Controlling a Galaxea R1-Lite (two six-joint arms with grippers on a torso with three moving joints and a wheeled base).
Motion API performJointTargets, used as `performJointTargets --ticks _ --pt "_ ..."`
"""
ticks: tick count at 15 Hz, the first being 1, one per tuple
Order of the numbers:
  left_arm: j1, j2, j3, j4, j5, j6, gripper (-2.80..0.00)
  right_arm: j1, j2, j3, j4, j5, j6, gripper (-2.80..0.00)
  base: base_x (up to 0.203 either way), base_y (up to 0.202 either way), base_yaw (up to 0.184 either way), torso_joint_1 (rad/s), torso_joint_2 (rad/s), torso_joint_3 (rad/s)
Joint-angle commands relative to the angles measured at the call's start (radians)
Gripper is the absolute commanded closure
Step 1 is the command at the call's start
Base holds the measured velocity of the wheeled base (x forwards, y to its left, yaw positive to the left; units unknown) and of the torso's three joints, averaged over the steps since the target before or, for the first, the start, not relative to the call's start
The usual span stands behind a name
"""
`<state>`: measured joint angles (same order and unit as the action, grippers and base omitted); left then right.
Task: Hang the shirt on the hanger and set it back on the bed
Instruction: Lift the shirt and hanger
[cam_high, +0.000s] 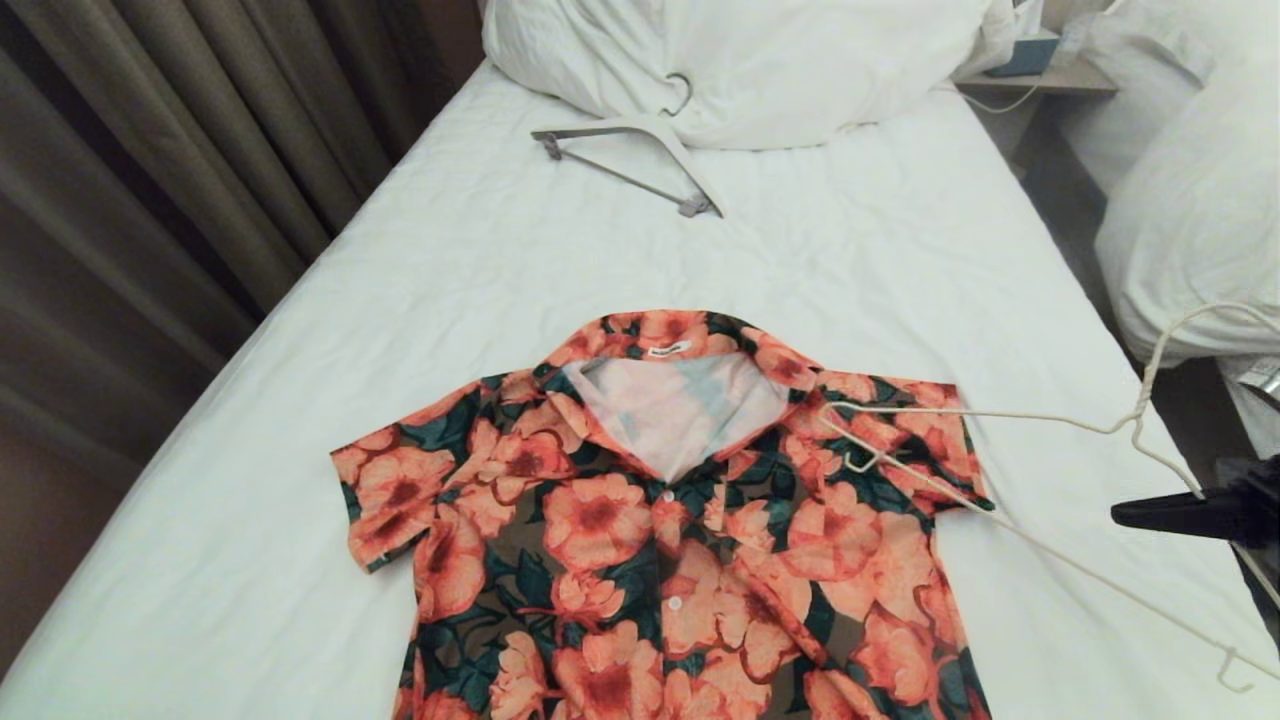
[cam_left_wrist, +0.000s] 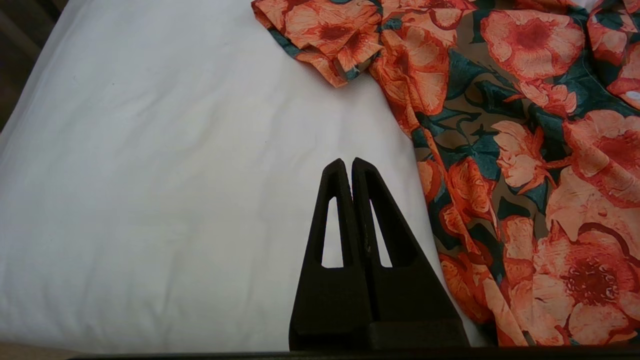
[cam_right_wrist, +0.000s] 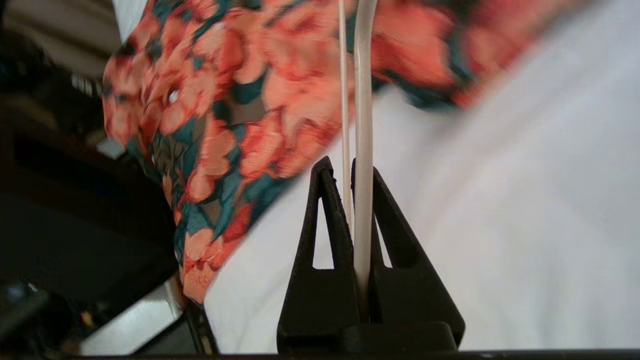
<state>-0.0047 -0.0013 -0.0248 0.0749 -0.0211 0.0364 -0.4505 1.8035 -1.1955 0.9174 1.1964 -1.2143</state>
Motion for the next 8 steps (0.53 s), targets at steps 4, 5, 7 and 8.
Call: performJointTargets --ticks 4,5,7,8 --pt "0.0 0.001 0.0 0.0 0.0 0.0 0.0 0.123 -0.177 0.068 -0.006 0.035 -0.07 0.0 0.0 0.0 0.0 0.0 0.0 0.0" --pt "0.0 0.001 0.0 0.0 0.0 0.0 0.0 0.147 -0.182 0.071 -0.029 0.066 -0.073 0.0 0.0 0.0 0.0 0.0 0.0 0.0" --pt "0.0 0.001 0.0 0.0 0.0 0.005 0.0 0.184 -0.197 0.096 -0.1 0.101 -0.074 0.0 0.0 0.0 0.0 0.0 0.0 0.0" --pt "0.0 0.001 0.0 0.0 -0.004 0.013 0.0 0.189 -0.211 0.112 -0.145 0.111 -0.074 0.0 0.0 0.0 0.0 0.0 0.0 0.0"
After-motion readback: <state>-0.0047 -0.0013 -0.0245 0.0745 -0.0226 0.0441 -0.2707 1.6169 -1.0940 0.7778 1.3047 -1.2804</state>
